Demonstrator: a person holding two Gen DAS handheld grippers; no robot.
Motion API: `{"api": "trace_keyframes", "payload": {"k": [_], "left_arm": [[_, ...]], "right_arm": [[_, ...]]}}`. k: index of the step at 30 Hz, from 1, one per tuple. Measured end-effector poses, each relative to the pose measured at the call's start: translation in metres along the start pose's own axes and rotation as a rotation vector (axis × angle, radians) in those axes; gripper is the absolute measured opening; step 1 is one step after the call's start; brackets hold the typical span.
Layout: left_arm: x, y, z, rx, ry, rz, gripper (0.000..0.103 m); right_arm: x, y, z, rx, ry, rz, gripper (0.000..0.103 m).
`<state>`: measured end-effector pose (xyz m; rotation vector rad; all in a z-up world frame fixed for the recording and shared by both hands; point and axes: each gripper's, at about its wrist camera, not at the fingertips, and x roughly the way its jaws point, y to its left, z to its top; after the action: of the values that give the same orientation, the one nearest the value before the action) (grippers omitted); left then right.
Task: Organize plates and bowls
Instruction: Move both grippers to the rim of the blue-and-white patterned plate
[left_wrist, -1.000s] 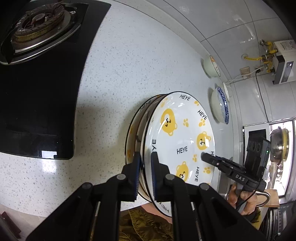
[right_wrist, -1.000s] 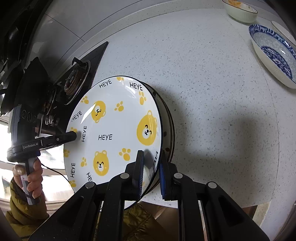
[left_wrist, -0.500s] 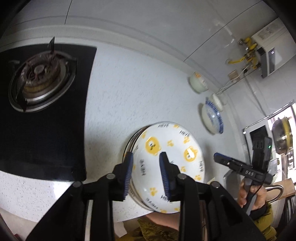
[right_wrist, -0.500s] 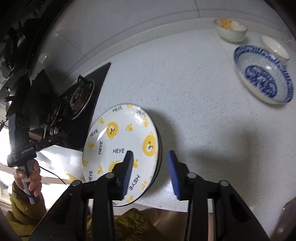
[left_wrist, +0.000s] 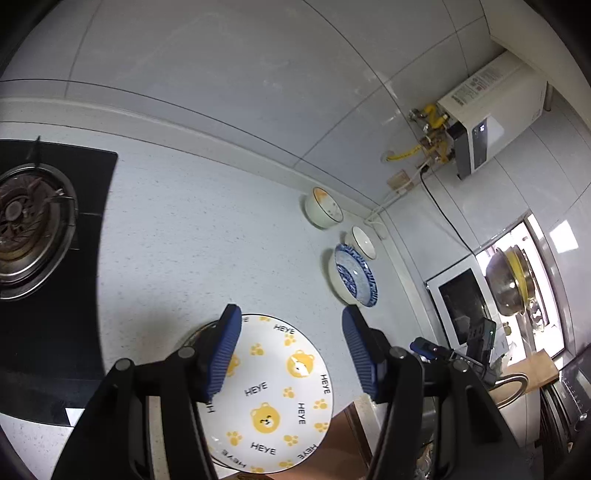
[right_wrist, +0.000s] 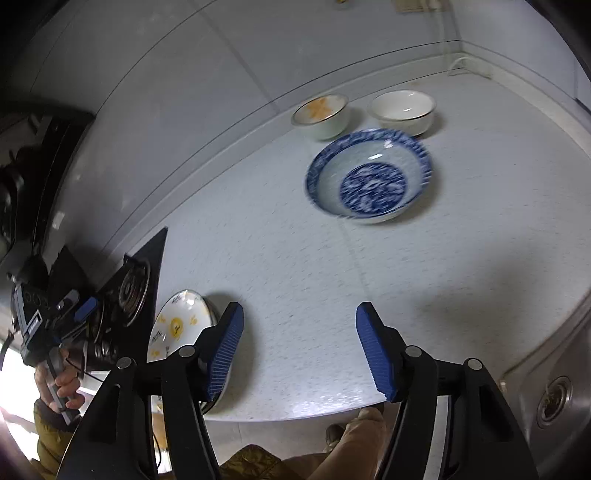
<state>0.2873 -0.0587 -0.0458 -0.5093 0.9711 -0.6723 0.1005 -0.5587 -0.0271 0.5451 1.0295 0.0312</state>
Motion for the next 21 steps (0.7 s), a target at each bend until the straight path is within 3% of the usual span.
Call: {"api": "trace_keyframes", "payload": {"k": [11, 13, 15, 21], "left_arm": [[0.054, -0.040, 0.000, -0.037, 0.081, -0.062, 0.056], [0.065, -0.046, -0.003, -0.041, 0.094, -0.056, 0.060], [0.083, -0.054, -0.005, -0.058, 0.119, -0.048, 0.072], [0.144, -0.074, -0.013, -0.117, 0.203, -0.017, 0.074]], "right_arm": [[-0.014, -0.046, 0.018, 0.055, -0.032, -0.031, 0.066], [-0.007, -0.054, 0.022, 0.065, -0.018, -0.037, 0.066], [-0.001, -0.062, 0.029, 0.073, -0.007, -0.038, 0.066], [0.021, -0.081, 0.056, 0.071, 0.034, -0.035, 0.069]]}}
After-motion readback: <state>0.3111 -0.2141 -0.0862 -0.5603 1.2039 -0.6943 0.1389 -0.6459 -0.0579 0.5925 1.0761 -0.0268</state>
